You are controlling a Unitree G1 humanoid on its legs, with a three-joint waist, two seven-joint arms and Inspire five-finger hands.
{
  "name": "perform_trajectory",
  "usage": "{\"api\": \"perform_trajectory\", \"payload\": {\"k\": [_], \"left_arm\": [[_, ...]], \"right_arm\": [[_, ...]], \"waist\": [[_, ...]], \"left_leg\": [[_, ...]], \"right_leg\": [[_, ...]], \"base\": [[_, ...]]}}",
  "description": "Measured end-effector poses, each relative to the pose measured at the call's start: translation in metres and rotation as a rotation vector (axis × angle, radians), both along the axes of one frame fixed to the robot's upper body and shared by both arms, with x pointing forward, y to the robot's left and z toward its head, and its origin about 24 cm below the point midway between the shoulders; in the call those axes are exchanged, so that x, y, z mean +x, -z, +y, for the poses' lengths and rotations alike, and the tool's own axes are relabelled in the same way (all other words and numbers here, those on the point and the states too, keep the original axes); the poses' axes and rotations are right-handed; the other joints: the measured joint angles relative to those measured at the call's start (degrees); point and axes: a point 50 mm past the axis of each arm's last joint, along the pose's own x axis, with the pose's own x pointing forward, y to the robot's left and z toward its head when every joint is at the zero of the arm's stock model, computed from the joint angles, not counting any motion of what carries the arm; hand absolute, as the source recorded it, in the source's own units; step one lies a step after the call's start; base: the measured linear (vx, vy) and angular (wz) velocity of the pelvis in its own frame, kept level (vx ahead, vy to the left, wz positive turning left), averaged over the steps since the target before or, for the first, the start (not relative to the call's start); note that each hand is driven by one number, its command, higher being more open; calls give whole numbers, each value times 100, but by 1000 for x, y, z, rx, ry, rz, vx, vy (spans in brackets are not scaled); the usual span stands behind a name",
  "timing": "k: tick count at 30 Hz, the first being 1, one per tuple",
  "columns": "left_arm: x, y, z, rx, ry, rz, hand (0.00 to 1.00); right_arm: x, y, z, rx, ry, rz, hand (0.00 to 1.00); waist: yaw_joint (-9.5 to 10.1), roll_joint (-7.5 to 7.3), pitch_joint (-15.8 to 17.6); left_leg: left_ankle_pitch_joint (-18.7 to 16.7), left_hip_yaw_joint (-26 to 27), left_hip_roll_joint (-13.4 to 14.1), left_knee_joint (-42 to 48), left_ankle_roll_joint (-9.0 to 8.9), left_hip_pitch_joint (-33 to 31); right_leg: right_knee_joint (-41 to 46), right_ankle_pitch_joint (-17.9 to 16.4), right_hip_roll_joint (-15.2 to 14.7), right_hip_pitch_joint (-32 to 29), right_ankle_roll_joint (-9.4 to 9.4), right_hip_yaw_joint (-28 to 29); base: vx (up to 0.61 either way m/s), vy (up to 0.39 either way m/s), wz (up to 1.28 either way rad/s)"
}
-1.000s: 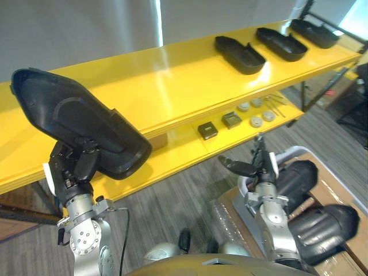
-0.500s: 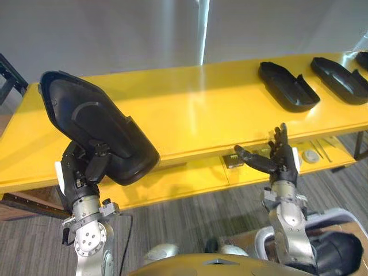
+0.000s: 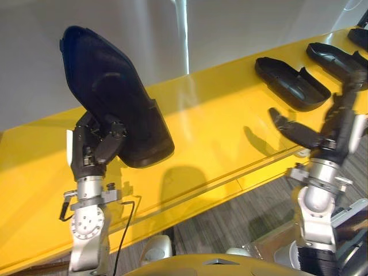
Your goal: Walk over and take three plastic housings, then place them on the shelf
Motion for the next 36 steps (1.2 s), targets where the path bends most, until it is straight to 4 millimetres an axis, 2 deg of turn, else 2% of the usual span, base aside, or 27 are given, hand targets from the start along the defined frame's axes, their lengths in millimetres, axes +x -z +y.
{"api": "perform_trajectory", "payload": {"k": [2, 5, 7, 10, 14, 17, 19, 23, 26, 31, 36], "left_arm": [[-2, -12, -3, -48, 82, -46, 0], [-1, -17, -16, -74, 189, -53, 0], [4, -12, -31, -109, 303, 5, 0], [9, 0, -46, -148, 377, 109, 0], [21, 14, -54, -197, 399, 231, 0], [36, 32, -59, -238, 360, 350, 0], [45, 50, -57, -252, 294, 451, 0], [61, 65, -48, -229, 204, 541, 0], [90, 59, -39, -173, 163, 548, 0], [126, 46, -21, -42, 72, 574, 0], [144, 37, -8, 43, 37, 626, 0]], "right_arm": [[-18, 12, -12, 64, 72, 41, 100], [-33, 36, -12, 142, 130, 155, 100], [-50, 59, -9, 208, 201, 264, 100], [-65, 75, -7, 254, 299, 323, 100], [-73, 95, -7, 291, 313, 419, 100], [-72, 130, 3, 321, 171, 619, 100], [-70, 158, 18, 323, 26, 776, 100], [-65, 185, 42, 306, -186, 939, 100], [-59, 205, 55, 284, -331, 1054, 100], [-61, 222, 66, 267, -424, 1154, 100], [-66, 234, 72, 253, -492, 1237, 100]], "waist": [[-88, -44, -45], [-228, 4, -95], [-391, 118, -158], [-540, 191, -219], [-626, 171, -258], [-624, 125, -316], [-624, 134, -343], [-596, 182, -425], [-548, 110, -468], [-623, -42, -524], [-623, -70, -513]], "left_leg": [[62, 85, -3, -162, -37, 29], [185, 168, 54, -442, -86, 134], [320, 295, 136, -753, -121, 317], [408, 490, 244, -1005, -174, 543], [438, 621, 359, -1044, -202, 610], [473, 646, 444, -1060, -243, 599], [494, 636, 469, -1062, -250, 586], [548, 578, 515, -1063, -268, 411], [613, 519, 530, -1064, -271, 354], [669, 416, 527, -1068, -261, 300], [676, 417, 526, -1070, -255, 295]], "right_leg": [[-157, 0, 21, -14, 2, -11], [-297, 11, 78, 1, 21, 1], [-295, 24, 157, -16, 34, 78], [-296, 32, 256, -24, 26, 244], [-294, 60, 362, -62, -9, 355], [-293, 77, 445, -124, -27, 375], [-297, 85, 474, -133, -38, 371], [-407, 189, 529, -226, -64, 333], [-415, 223, 551, -222, -72, 304], [-495, 268, 553, -209, -83, 183], [-581, 302, 554, -194, -78, 178]], "base": [[19, -14, -19], [-2, -52, -17], [-4, -53, -21], [-29, -39, -33], [-47, -24, -20], [-70, -27, -6], [-45, -22, 0], [-19, -7, 5], [-10, -6, 9], [-32, 2, 9], [-7, 1, 0]]}}
